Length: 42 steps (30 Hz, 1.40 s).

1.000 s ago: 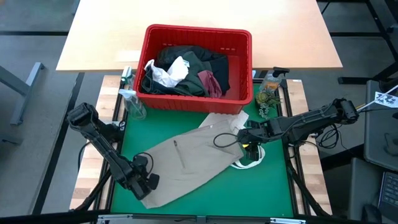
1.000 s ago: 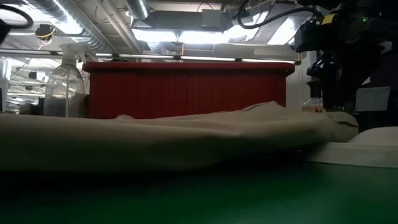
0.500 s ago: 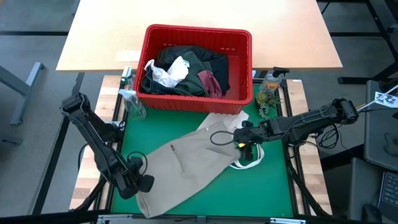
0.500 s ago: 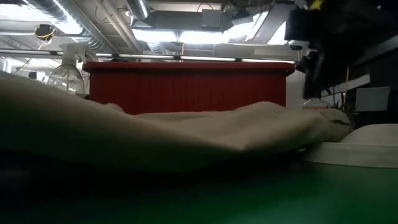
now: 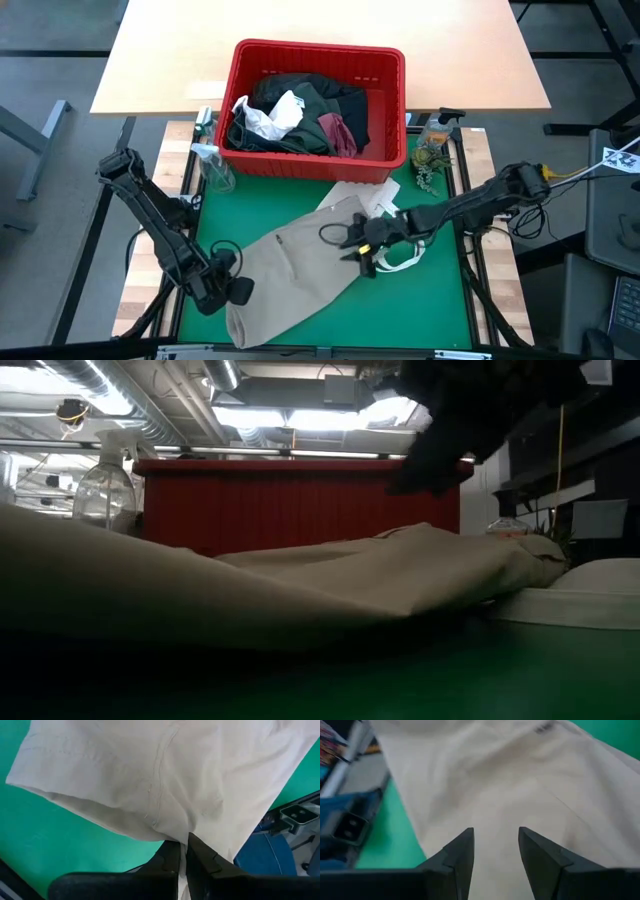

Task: Fold laundry
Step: Fold the brown shorts

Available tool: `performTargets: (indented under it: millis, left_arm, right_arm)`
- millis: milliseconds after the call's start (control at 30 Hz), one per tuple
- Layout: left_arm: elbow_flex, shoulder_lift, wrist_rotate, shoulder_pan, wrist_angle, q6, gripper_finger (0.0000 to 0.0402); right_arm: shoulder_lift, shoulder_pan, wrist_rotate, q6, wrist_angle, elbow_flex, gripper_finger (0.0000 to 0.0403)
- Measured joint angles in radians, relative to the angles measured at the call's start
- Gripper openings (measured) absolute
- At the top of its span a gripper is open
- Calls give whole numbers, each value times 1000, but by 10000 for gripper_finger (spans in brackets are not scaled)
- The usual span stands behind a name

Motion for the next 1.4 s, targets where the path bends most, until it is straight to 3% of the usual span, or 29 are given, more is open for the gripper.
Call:
performTargets:
  millis: [267, 467, 833, 1167, 1400]
  left_arm:
    - [0, 0, -28, 19, 50, 8, 5]
    - [0, 0, -82, 47, 132, 27, 5]
    - [2, 2, -243, 198, 323, 255, 5]
    - [2, 68, -266, 357, 547, 505, 6]
    - [2, 89, -268, 418, 629, 594, 6]
  right_arm:
    - [200, 59, 1, 2, 360, 0, 156]
    - [300, 56, 10, 3, 368, 11, 156]
    - [354, 56, 27, 3, 355, 25, 156]
    - [219, 56, -61, 47, 301, 25, 156]
    - [-40, 57, -31, -2, 24, 25, 156]
